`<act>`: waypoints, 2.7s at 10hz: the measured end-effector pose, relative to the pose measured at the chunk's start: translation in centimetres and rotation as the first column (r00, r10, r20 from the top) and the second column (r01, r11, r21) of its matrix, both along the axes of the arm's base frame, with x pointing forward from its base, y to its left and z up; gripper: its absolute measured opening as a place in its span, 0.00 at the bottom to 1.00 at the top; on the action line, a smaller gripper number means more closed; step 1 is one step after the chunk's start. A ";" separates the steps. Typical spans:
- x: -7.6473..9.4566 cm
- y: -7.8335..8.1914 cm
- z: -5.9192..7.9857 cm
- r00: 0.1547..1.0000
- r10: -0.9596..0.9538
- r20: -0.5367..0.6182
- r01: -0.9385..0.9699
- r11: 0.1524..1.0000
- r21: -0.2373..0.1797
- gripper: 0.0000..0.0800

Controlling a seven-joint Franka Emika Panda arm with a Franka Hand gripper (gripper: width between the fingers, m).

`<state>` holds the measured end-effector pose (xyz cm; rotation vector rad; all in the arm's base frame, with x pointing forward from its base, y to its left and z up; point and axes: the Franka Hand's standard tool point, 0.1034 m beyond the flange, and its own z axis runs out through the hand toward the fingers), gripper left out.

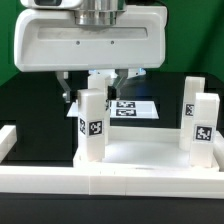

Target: Assemble desk

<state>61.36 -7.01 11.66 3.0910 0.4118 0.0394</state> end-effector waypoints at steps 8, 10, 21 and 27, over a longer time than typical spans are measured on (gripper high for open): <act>0.0 0.0 0.0 0.878 -0.479 0.001 0.479 0.877 0.029 0.36; 0.0 -0.1 0.0 0.758 -0.652 -0.013 0.652 0.756 0.059 0.36; 0.3 -0.2 -0.1 0.237 -0.968 -0.084 0.971 0.235 0.033 0.59; 0.4 0.1 -0.2 0.732 -0.679 -0.062 0.682 0.730 0.050 0.81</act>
Offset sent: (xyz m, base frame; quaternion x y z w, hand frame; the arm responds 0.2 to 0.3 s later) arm 0.0000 0.0000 0.0000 0.0000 0.0000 0.0000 1.0000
